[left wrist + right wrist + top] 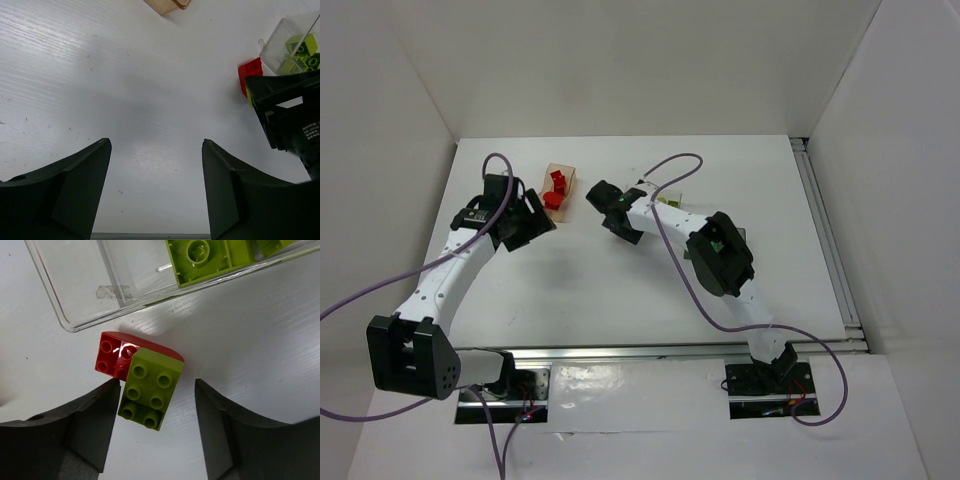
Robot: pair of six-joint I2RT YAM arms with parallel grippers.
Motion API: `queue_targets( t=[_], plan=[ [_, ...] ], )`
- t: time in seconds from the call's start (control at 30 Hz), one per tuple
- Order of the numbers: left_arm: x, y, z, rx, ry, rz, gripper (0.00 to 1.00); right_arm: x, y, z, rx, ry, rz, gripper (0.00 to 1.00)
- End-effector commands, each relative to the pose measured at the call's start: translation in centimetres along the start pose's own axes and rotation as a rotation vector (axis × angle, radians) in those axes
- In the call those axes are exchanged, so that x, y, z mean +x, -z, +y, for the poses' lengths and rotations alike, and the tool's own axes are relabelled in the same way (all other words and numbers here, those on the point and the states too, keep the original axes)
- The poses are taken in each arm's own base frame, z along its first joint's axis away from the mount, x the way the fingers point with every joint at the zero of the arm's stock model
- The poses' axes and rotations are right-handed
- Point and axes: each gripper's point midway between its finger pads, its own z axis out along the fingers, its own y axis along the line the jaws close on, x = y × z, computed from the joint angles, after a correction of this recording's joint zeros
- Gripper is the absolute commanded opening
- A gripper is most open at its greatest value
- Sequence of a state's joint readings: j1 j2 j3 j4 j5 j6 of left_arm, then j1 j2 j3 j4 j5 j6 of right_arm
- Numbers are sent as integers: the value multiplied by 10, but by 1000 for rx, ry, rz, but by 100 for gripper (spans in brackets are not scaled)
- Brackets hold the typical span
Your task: Sort the legos into containers by color
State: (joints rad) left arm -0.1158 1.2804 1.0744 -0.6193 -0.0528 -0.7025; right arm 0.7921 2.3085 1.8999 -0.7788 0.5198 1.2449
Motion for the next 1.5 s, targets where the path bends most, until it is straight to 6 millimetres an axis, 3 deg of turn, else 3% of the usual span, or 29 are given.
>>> queue_targets(
  t=[0.0,0.13,0.23,0.3,0.4,0.47,0.83,1.03,1.13,1.47],
  plan=[
    [-7,6,-4,38,-19,-33,81,-10,6,-1,15,-19,-37,65],
    [-3,2,-5,48,-29,-13,81,-13,10,-4,3,-16,-51,53],
    [-1,-1,-4,42,-29,-4,80,-13,16,-2,-23,24,-56,53],
    [3,-3,-7,49,-37,14,80,-12,13,-7,-23,66,-68,57],
    [5,-4,-14,60,-51,19,80,-16,15,-9,-23,87,-82,74],
    [3,-4,-15,65,-51,12,80,-22,16,-14,5,97,-109,78],
    [3,-5,-22,75,-74,18,80,-33,16,-14,43,119,-155,72],
    [5,-8,-21,69,-75,26,80,-34,22,-12,35,129,-167,85],
    [5,-9,-25,73,-82,30,80,-33,20,-10,32,128,-168,85],
    [1,-10,-28,75,-92,27,79,-37,15,-12,54,104,-175,63]
  ],
)
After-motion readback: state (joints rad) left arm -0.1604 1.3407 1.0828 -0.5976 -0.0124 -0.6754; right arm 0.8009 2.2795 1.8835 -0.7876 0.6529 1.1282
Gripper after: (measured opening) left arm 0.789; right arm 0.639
